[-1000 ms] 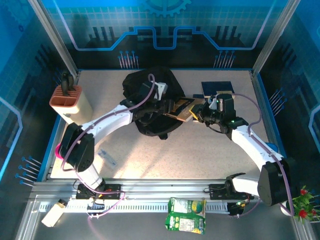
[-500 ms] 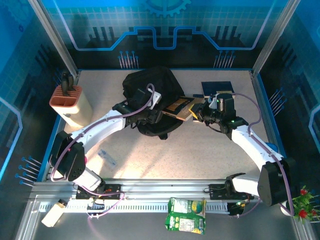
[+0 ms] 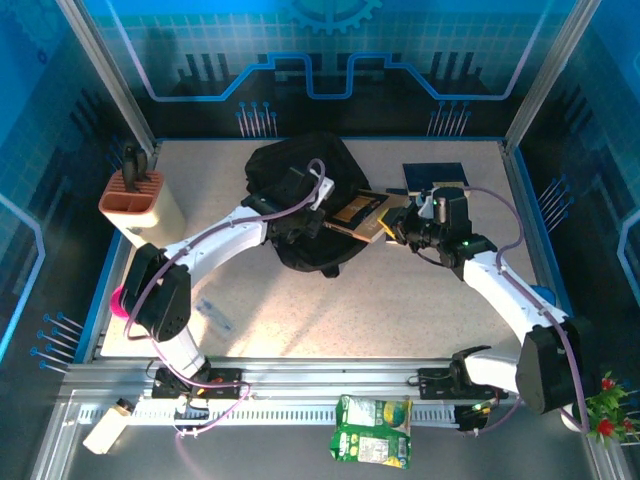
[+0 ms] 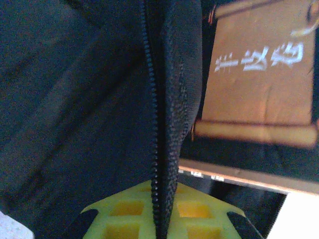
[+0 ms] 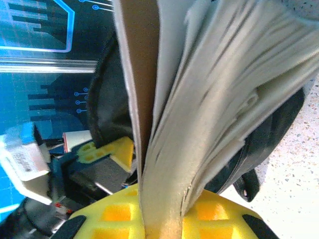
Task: Pack the student bag
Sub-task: Pick up the student bag from the top-center of the table, then place the book in the student bag.
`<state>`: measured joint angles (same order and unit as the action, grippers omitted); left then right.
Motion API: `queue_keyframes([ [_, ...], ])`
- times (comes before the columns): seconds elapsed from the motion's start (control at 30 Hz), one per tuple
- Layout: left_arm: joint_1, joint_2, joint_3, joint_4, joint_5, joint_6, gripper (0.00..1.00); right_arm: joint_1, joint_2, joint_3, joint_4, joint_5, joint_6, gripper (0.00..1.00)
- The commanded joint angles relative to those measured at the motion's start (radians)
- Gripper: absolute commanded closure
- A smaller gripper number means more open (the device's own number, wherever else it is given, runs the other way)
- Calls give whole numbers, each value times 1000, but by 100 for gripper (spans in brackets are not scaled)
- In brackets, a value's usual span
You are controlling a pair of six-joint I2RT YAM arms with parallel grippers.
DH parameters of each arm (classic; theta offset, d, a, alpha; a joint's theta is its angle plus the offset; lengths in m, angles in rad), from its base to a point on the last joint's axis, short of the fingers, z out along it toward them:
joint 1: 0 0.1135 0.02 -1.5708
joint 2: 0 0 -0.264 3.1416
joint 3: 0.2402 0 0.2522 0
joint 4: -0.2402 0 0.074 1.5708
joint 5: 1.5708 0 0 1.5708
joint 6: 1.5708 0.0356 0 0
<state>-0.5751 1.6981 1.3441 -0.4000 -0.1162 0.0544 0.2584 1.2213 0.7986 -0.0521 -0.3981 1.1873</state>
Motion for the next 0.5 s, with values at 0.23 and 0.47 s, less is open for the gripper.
queue_keyframes([
  [0.23,-30,-135,46,187,39,-41,100,102,-10,-23,158,50,78,86],
  [0.47,-35,-223,-31,302,107,-86,100,107,34,-8,373,65,70,86],
])
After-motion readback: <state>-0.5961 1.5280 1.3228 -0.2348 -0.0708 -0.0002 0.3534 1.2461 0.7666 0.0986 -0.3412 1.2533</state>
